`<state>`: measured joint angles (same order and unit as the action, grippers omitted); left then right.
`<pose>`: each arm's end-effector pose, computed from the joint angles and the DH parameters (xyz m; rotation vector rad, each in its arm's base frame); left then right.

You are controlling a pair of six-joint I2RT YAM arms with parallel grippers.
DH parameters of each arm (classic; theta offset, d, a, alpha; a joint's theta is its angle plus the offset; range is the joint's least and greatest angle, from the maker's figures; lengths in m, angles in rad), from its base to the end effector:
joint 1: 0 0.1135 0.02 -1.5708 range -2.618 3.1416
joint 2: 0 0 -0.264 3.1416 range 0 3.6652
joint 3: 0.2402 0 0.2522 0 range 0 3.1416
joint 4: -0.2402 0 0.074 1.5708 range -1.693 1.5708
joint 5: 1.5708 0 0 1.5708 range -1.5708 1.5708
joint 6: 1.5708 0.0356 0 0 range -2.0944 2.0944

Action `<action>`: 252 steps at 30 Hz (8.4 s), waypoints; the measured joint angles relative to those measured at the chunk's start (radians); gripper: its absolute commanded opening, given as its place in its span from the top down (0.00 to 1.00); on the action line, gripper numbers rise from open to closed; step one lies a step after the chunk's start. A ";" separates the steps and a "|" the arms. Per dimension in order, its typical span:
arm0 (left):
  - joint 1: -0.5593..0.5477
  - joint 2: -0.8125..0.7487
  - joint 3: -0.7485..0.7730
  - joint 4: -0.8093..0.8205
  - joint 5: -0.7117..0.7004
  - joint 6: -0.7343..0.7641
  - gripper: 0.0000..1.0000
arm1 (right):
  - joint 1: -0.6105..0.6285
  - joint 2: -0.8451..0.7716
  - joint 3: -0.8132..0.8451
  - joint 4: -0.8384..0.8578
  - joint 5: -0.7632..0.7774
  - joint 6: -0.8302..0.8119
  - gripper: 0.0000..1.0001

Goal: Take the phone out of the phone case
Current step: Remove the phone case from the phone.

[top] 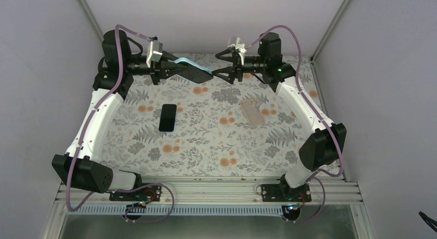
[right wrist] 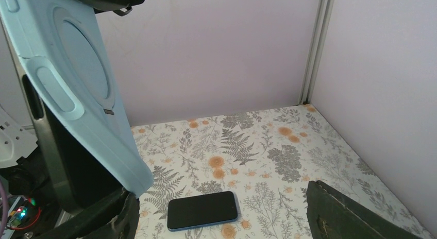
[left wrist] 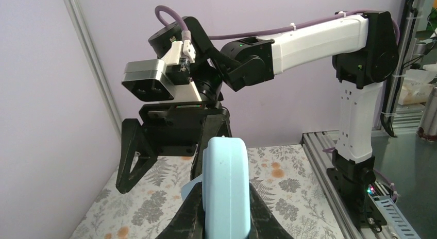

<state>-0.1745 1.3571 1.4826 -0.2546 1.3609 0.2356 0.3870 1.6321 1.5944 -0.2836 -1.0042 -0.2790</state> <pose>0.2700 -0.0830 0.4512 1.2559 1.1643 -1.0917 0.3328 0.1680 0.3983 -1.2102 1.4081 1.0136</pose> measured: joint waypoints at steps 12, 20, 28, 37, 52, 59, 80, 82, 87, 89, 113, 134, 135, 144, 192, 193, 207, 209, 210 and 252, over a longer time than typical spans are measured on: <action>-0.008 0.000 0.002 0.023 -0.011 0.000 0.98 | 0.004 0.023 0.042 0.000 -0.022 0.031 0.19; -0.032 0.002 0.032 -0.055 0.085 -0.014 0.98 | 0.123 0.026 0.048 0.030 -0.148 0.029 0.18; -0.037 0.002 0.095 -0.198 0.171 0.014 0.98 | 0.193 0.092 0.122 -0.001 -0.302 0.008 0.25; -0.039 0.009 0.160 -0.388 0.217 0.068 0.98 | 0.299 0.111 0.110 0.021 -0.341 0.051 0.38; -0.001 -0.029 0.129 -0.363 0.159 0.121 0.98 | 0.351 0.116 0.135 0.037 -0.126 0.114 0.71; 0.011 -0.026 0.123 -0.315 0.150 0.150 0.98 | 0.351 0.085 0.133 0.013 -0.067 0.101 0.94; -0.025 0.504 0.386 -1.061 0.217 0.820 0.98 | 0.174 0.039 -0.145 -0.090 0.021 -0.010 0.97; -0.024 0.533 0.390 -1.093 0.217 0.853 0.98 | 0.167 0.058 -0.150 -0.090 0.002 -0.012 0.97; -0.017 0.644 0.404 -1.132 0.216 0.909 0.98 | 0.133 0.167 -0.150 -0.079 -0.058 -0.035 0.97; -0.015 0.698 0.408 -1.138 0.211 0.925 0.98 | 0.121 0.216 -0.150 -0.077 -0.078 -0.047 0.97; 0.008 0.927 0.444 -1.174 0.050 0.986 0.77 | 0.046 0.586 0.058 -0.484 -0.323 -0.291 0.97; 0.030 0.977 0.472 -1.115 -0.090 0.983 0.26 | -0.003 0.694 0.069 -0.988 -0.444 -0.637 0.97; 0.032 0.966 0.467 -1.099 -0.106 0.977 0.21 | -0.006 0.694 0.069 -0.991 -0.445 -0.637 0.97; 0.055 0.620 0.337 -0.915 -0.342 0.850 0.03 | -0.095 0.713 0.095 -0.995 -0.466 -0.637 0.96; -0.651 0.484 -0.325 0.485 -1.586 0.509 0.10 | -0.174 0.878 0.278 -0.417 -0.484 0.149 0.96; -0.652 0.484 -0.322 0.485 -1.592 0.507 0.10 | -0.174 0.875 0.277 -0.411 -0.484 0.152 0.96; -0.653 0.553 -0.276 0.507 -1.638 0.500 0.12 | -0.174 0.853 0.273 -0.397 -0.484 0.159 0.96; -0.654 0.555 -0.276 0.504 -1.643 0.500 0.13 | -0.174 0.845 0.273 -0.397 -0.484 0.159 0.96; -0.654 0.555 -0.276 0.504 -1.646 0.500 0.13 | -0.174 0.842 0.273 -0.397 -0.484 0.159 0.96; -0.625 0.597 -0.250 0.526 -1.690 0.481 0.14 | -0.174 0.840 0.367 -0.690 -0.485 -0.090 0.96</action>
<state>-0.7998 1.9545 1.2324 0.2714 -0.3286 0.7166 0.2134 2.4718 1.9610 -0.9737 -1.4891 -0.3695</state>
